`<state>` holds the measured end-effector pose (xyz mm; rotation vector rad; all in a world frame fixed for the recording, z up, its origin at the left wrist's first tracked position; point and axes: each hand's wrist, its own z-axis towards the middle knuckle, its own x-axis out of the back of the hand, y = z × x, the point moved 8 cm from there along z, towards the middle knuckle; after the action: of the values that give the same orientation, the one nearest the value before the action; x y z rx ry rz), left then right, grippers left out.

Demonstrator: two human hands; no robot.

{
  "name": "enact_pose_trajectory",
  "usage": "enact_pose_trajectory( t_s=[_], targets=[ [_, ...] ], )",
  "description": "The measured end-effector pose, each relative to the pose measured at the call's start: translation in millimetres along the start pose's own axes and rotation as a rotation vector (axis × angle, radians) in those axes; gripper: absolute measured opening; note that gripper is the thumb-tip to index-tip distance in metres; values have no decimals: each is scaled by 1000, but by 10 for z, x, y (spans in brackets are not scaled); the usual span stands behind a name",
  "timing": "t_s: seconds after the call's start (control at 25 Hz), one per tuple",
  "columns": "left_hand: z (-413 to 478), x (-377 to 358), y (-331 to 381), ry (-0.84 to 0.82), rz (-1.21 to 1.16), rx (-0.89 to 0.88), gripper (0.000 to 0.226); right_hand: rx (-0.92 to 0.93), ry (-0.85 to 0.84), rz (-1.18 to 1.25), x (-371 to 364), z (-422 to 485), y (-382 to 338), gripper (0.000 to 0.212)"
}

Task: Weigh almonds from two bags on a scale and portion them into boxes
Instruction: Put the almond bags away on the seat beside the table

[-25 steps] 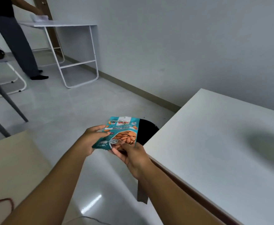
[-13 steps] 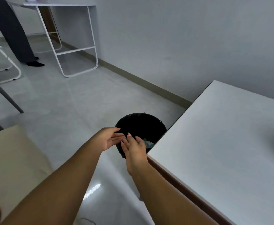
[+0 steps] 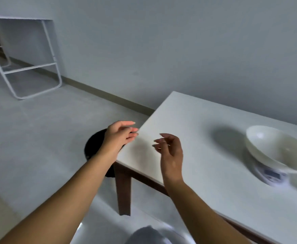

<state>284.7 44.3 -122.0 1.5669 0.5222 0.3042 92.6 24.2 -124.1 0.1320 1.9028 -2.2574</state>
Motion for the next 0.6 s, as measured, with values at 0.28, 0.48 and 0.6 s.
enact_pose_trajectory(
  t_s=[0.28,0.48,0.6],
  targets=[
    [-874,-2070,-502,-363,571,-438,22,184,63,-977,2291,-320,-385,31],
    [-1293,-3046,-945,-491,1210,-655,46,7,63,-1418,3155,-349,-416,60],
    [-1285,-3150,-977,-445,1357,-685,52,12,20,-1475,3158,-287,-423,59]
  ],
)
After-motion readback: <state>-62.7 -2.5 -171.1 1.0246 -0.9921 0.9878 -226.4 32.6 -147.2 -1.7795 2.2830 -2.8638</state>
